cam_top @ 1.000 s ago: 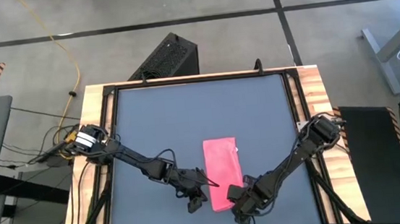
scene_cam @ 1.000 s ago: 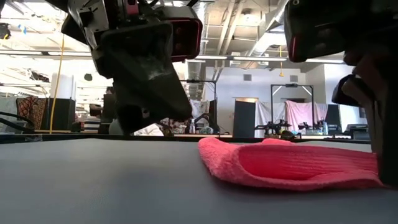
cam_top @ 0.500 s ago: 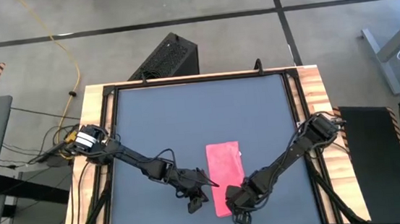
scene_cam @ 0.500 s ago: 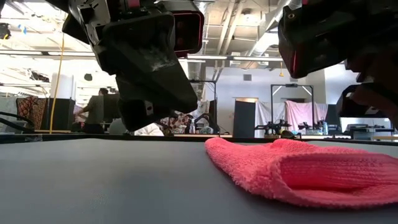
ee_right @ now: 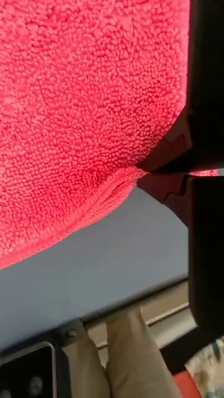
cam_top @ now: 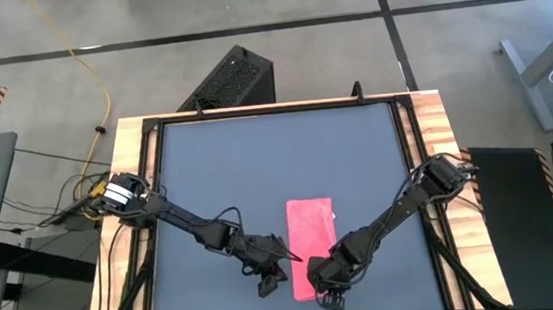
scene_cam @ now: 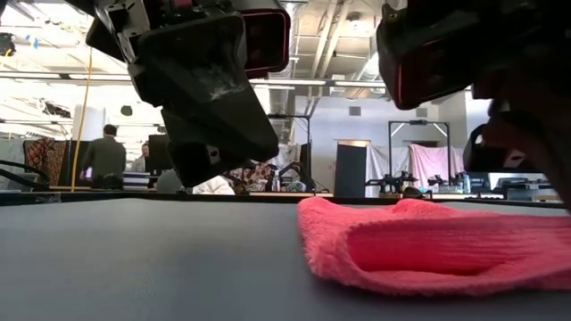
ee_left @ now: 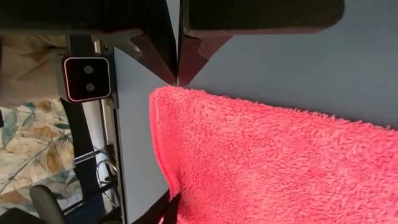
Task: Roll towel
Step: Roll the pink microfiber towel
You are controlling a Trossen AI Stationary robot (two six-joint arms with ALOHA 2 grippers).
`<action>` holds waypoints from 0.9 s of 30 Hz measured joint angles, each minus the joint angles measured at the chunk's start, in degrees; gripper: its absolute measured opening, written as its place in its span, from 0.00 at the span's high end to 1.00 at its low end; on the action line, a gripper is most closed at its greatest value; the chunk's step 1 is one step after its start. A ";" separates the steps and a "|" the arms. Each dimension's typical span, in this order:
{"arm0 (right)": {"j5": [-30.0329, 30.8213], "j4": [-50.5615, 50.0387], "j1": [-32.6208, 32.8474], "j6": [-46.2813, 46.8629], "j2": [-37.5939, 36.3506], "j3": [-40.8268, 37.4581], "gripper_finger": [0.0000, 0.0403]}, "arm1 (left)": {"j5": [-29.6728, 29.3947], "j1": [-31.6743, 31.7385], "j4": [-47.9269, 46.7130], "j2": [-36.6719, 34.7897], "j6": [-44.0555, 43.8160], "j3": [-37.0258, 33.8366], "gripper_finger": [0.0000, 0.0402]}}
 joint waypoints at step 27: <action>2.30 41.86 -1.32 17.51 -15.92 -29.46 0.96 | 0.22 1.85 2.68 -0.02 -0.47 -1.40 1.00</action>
